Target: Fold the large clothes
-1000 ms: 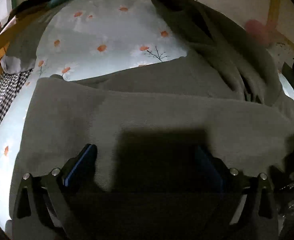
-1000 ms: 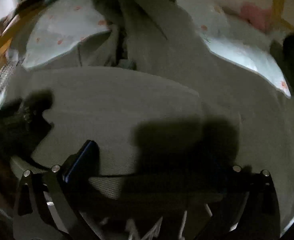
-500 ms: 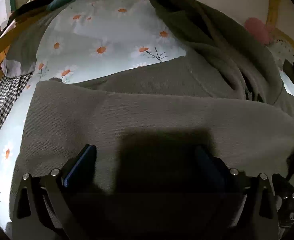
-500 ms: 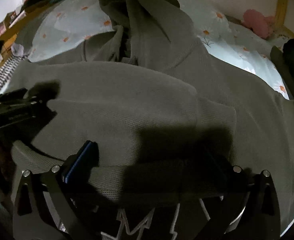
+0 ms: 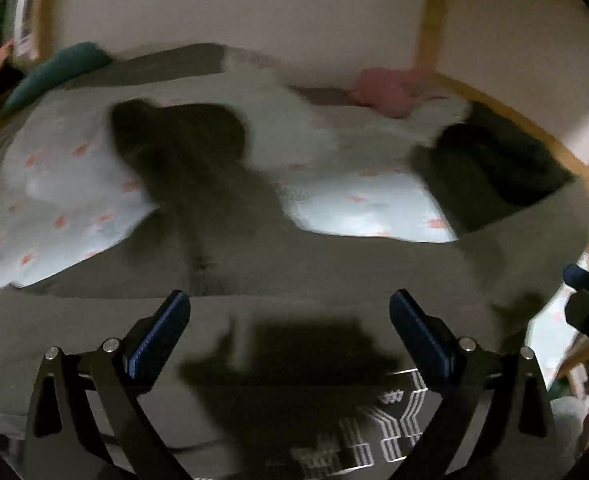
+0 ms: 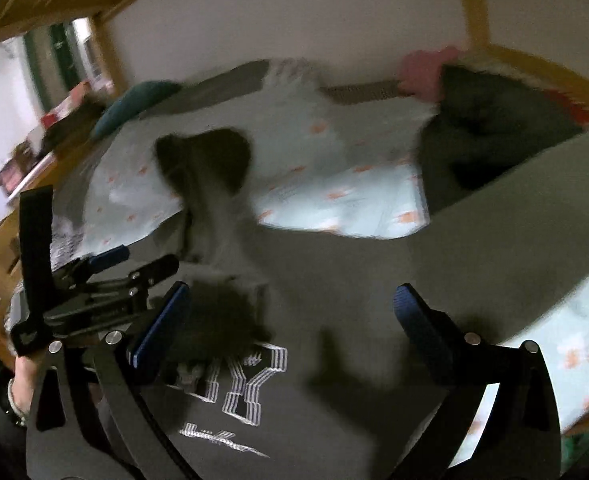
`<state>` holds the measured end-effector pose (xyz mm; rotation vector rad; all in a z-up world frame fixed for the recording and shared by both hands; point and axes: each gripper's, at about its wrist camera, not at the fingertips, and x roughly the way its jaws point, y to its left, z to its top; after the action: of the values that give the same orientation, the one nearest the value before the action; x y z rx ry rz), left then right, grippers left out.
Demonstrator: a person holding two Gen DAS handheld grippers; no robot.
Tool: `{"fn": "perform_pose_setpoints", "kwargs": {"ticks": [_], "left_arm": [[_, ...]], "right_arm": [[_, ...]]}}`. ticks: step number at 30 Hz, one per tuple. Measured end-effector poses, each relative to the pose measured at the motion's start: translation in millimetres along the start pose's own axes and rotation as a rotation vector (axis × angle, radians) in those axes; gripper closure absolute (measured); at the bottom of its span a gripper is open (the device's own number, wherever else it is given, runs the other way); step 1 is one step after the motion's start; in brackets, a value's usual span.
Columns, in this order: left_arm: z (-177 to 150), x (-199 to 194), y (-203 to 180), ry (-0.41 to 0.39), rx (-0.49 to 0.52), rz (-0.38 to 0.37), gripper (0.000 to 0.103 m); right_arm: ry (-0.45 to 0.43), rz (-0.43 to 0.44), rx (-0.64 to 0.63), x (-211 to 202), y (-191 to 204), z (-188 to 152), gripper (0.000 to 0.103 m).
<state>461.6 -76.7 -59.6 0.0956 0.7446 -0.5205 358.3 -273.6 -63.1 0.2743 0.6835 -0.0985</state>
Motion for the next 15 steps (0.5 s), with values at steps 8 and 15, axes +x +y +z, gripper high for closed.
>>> {"fn": "perform_pose_setpoints", "kwargs": {"ticks": [8, 15], "left_arm": [[5, 11, -113, 0.016, 0.103, -0.13, 0.005], [6, 29, -192, 0.037, 0.18, -0.203, 0.005]], "right_arm": [[-0.064, -0.095, 0.106, -56, -96, 2, 0.003], [-0.114, -0.145, 0.255, -86, -179, -8, 0.003]]}}
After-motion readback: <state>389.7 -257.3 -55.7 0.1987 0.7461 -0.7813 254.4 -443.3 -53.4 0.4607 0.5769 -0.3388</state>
